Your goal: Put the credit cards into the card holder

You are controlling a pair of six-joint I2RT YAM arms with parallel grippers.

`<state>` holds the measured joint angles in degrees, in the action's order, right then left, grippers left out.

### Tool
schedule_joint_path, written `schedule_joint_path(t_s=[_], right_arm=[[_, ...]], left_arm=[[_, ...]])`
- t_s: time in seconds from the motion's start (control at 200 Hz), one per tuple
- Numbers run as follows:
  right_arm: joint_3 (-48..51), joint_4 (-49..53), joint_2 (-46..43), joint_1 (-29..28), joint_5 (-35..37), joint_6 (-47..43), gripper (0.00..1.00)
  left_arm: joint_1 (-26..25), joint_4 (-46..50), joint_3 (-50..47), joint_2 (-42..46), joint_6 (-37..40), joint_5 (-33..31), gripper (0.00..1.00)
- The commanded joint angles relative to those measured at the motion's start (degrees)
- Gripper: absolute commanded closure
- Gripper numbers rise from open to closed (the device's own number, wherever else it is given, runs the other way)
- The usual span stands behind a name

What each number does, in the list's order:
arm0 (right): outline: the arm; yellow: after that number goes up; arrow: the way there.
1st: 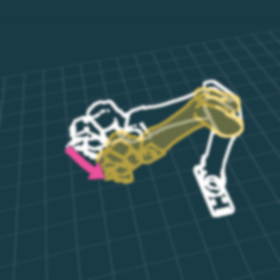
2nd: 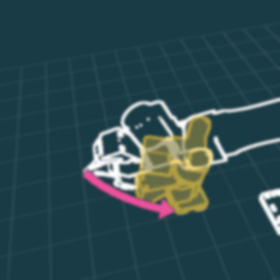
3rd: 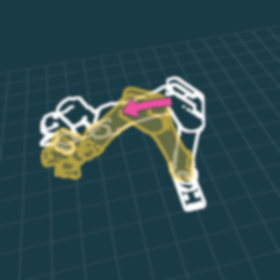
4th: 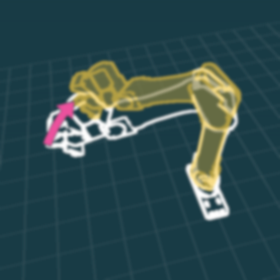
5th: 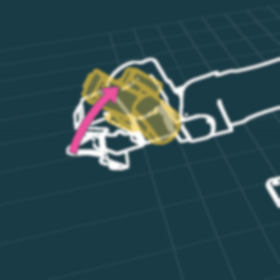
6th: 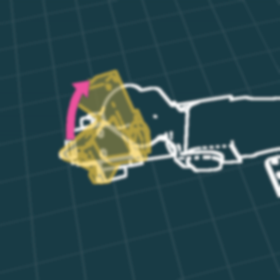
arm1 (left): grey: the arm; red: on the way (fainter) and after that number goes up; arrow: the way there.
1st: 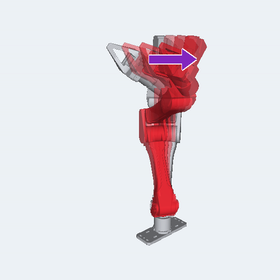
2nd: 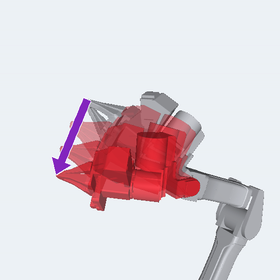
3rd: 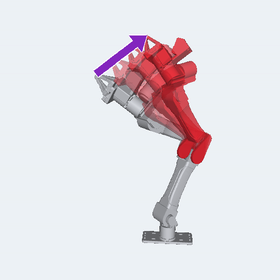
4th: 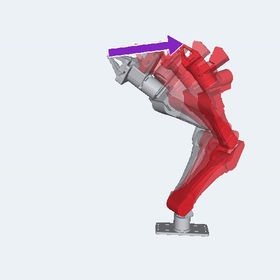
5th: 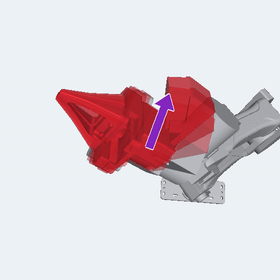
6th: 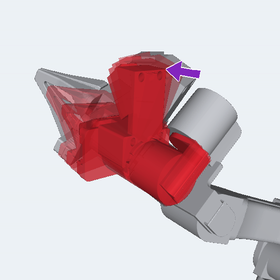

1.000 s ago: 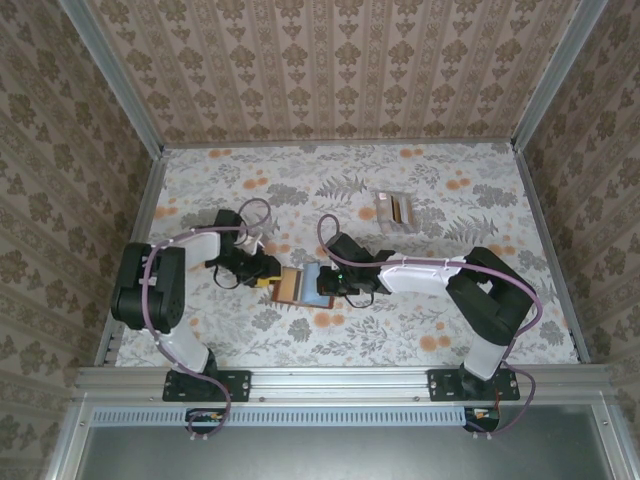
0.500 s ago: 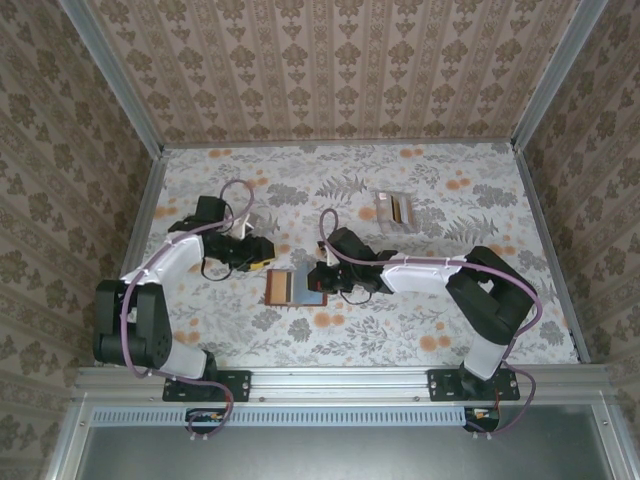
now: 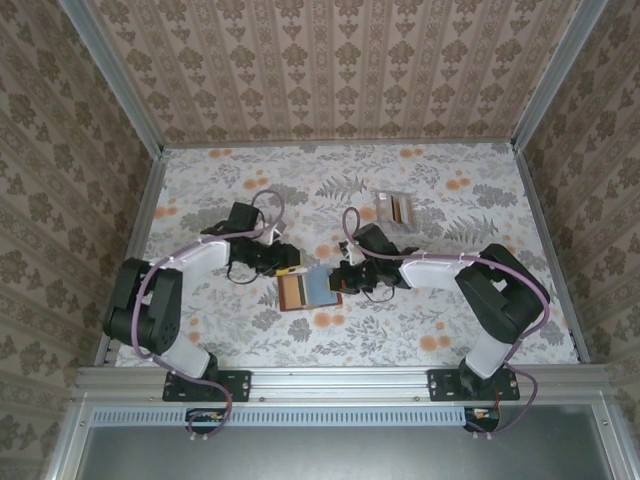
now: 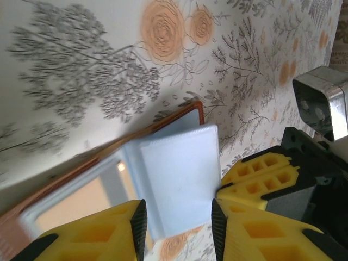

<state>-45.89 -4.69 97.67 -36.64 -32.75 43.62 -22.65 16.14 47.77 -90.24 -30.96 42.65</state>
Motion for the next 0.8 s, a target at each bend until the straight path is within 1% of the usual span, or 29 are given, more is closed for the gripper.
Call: schedule_joint_path(t_s=[0.0, 0.045, 0.115, 0.135, 0.165, 0.235, 0.27, 0.355, 0.435, 0.495, 0.55, 0.62, 0.79], right_arm=[[3.02, -7.52, 3.05, 1.31, -4.53, 0.48, 1.00], [3.69, -11.35, 4.58, 1.31, -5.32, 1.53, 1.00], [5.39, -18.88, 6.53, 1.27, -5.62, 5.00, 0.99], [5.95, -20.83, 6.99, 1.29, -5.49, 6.46, 0.99], [6.57, -23.91, 7.62, 1.31, -5.67, 8.60, 0.98], [8.17, -30.88, 8.26, 1.14, -6.07, 11.97, 0.97], [8.76, -32.75, 8.18, 1.14, -6.09, 12.71, 0.96], [8.56, -32.29, 7.94, 1.11, -6.34, 11.98, 0.95], [8.36, -31.81, 7.87, 1.18, -7.14, 11.12, 0.91], [8.19, -31.44, 7.92, 1.30, -7.77, 10.47, 0.85], [7.84, -31.19, 8.19, 1.40, -8.41, 9.96, 0.82], [7.33, -31.27, 8.77, 1.46, -9.14, 9.73, 0.81], [7.34, -35.95, 10.52, 1.48, -10.22, 11.99, 0.83]], left_arm=[[-6.00, -9.16, -0.82, -1.75, -5.21, -0.99, 0.59], [-8.57, -9.05, 0.19, -2.87, -5.37, -3.04, 0.59], [-10.94, -7.68, 1.35, -4.77, -6.00, -5.33, 0.60], [-11.35, -7.23, 1.31, -4.93, -6.99, -7.85, 0.61], [-11.75, -7.28, 0.57, -4.84, -8.78, -9.40, 0.63], [-12.24, -10.68, -2.93, -3.46, -12.39, -10.07, 0.66], [-12.19, -11.63, -4.44, -2.32, -13.13, -10.24, 0.67], [-11.68, -7.99, -5.47, 0.37, -11.46, -13.45, 0.68], [-11.23, -5.20, -5.82, 2.47, -10.56, -15.81, 0.71], [-10.78, -4.61, -6.68, 3.65, -10.58, -16.03, 0.79], [-10.28, -3.70, -7.41, 4.05, -10.44, -16.08, 0.85], [-9.57, -3.80, -8.61, 3.73, -10.48, -15.96, 0.91], [-9.34, -6.89, -9.62, 0.75, -10.26, -15.72, 0.93]])
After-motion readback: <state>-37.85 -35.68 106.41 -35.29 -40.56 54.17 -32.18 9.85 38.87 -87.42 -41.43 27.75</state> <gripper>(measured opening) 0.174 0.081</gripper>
